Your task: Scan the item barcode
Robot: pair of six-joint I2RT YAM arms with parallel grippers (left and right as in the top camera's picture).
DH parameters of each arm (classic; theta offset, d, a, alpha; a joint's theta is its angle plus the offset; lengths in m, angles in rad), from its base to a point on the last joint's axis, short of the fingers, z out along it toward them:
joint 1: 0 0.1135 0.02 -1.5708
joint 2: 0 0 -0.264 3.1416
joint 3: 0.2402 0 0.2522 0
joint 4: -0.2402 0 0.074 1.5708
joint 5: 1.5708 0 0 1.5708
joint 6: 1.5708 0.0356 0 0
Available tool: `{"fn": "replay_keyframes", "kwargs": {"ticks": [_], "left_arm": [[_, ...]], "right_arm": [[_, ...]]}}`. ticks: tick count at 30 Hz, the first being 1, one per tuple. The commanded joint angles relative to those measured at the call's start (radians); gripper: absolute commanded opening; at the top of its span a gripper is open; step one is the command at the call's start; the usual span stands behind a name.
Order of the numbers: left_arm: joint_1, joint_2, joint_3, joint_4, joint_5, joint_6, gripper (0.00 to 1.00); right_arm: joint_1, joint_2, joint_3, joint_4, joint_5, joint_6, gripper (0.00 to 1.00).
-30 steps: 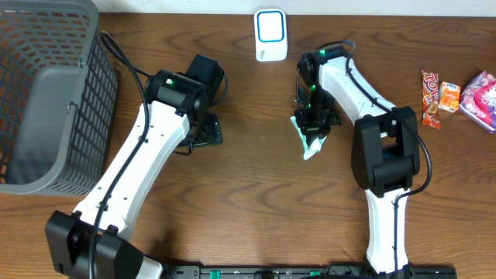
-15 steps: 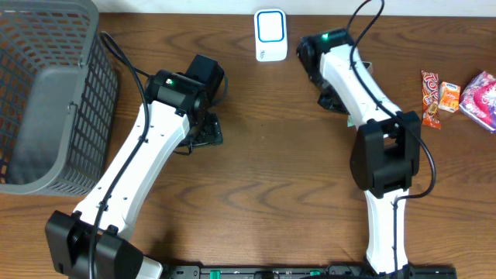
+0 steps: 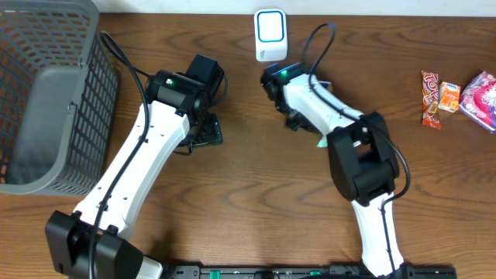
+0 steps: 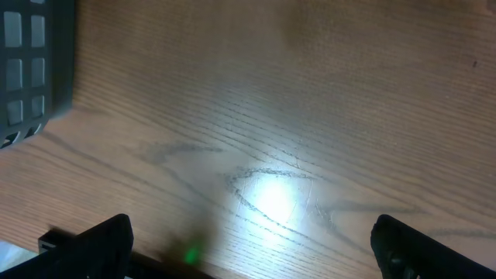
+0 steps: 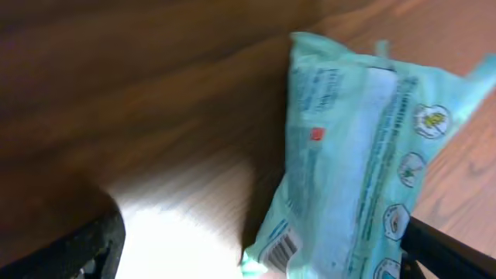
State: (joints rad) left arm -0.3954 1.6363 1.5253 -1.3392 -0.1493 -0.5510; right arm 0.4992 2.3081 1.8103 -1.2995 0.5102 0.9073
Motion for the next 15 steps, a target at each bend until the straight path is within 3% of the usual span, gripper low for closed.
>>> {"fn": "replay_keyframes", "kwargs": {"ticks": [1, 9, 12, 15], "left_arm": [[0.001, 0.008, 0.002, -0.006, -0.016, -0.012, 0.98], [0.001, 0.008, 0.002, -0.006, -0.016, -0.012, 0.98], [0.001, 0.008, 0.002, -0.006, -0.017, -0.012, 0.98], [0.001, 0.008, 0.002, -0.006, -0.017, -0.011, 0.98]], "right_arm": [[0.010, -0.016, 0.119, -0.029, -0.088, -0.120, 0.99], [-0.062, -0.016, 0.438, -0.162, -0.237, -0.360, 0.99], [-0.101, -0.016, 0.465, -0.223, -0.265, -0.380, 0.99], [-0.133, -0.015, 0.461, -0.294, -0.354, -0.504, 0.99]]}}
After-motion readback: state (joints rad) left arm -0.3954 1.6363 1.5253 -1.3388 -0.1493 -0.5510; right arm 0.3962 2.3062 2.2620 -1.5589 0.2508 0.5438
